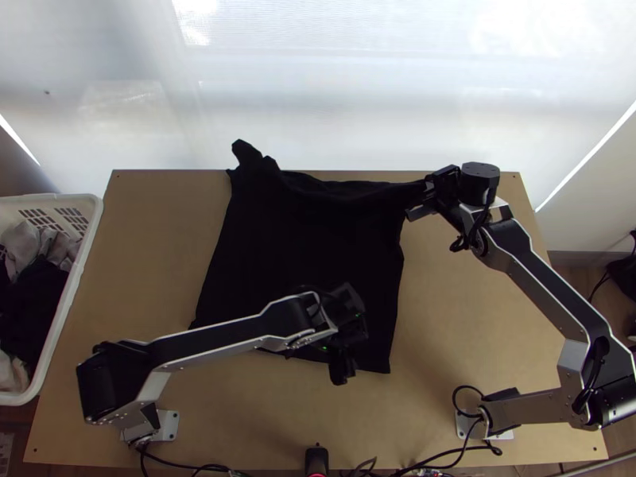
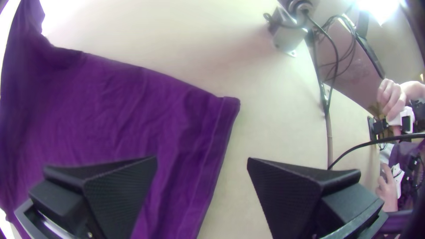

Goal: Fold the t-shirt

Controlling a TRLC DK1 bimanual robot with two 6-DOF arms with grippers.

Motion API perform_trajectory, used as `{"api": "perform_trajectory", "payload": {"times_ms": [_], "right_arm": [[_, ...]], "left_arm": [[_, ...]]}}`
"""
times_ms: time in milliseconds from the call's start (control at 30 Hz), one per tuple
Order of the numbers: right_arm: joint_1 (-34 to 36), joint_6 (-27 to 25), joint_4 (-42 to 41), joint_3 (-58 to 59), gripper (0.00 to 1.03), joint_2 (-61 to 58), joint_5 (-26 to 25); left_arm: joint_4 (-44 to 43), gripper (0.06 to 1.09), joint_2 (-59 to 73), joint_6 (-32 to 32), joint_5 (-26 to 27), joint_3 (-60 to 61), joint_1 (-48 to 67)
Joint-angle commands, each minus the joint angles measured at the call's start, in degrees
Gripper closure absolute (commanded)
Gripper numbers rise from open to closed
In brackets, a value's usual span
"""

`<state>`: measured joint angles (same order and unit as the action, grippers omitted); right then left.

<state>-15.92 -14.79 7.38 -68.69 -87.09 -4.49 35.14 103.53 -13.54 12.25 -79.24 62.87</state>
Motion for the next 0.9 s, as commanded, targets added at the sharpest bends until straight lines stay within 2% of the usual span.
{"api": "perform_trajectory", "payload": {"times_ms": [0, 433, 567, 633, 733, 867], "right_arm": [[-0.5, 0.4, 0.0, 0.3, 1.00, 0.1, 0.0], [-0.5, 0.5, -0.1, 0.9, 1.00, 0.9, 0.1], [-0.4, 0.5, -0.3, 0.9, 1.00, 0.8, 0.0], [-0.3, 0.6, -0.3, 0.9, 1.00, 0.9, 0.0], [-0.2, 0.7, -0.4, 0.8, 1.00, 1.1, 0.0], [0.3, 0.8, -0.3, 0.6, 1.00, 1.4, 0.0]], "left_arm": [[-0.2, 0.10, 5.8, 0.8, 0.0, -5.2, 4.5], [-1.4, 0.11, 14.3, 2.5, -0.1, -12.8, 6.0], [-1.2, 0.15, 16.0, 3.6, -0.1, -14.7, 7.0], [-0.9, 0.23, 16.4, 3.6, -0.1, -15.1, 7.3], [0.0, 0.42, 17.5, 3.3, 0.2, -15.2, 7.3], [0.9, 0.71, 18.6, 2.6, 0.3, -15.2, 6.9]]}}
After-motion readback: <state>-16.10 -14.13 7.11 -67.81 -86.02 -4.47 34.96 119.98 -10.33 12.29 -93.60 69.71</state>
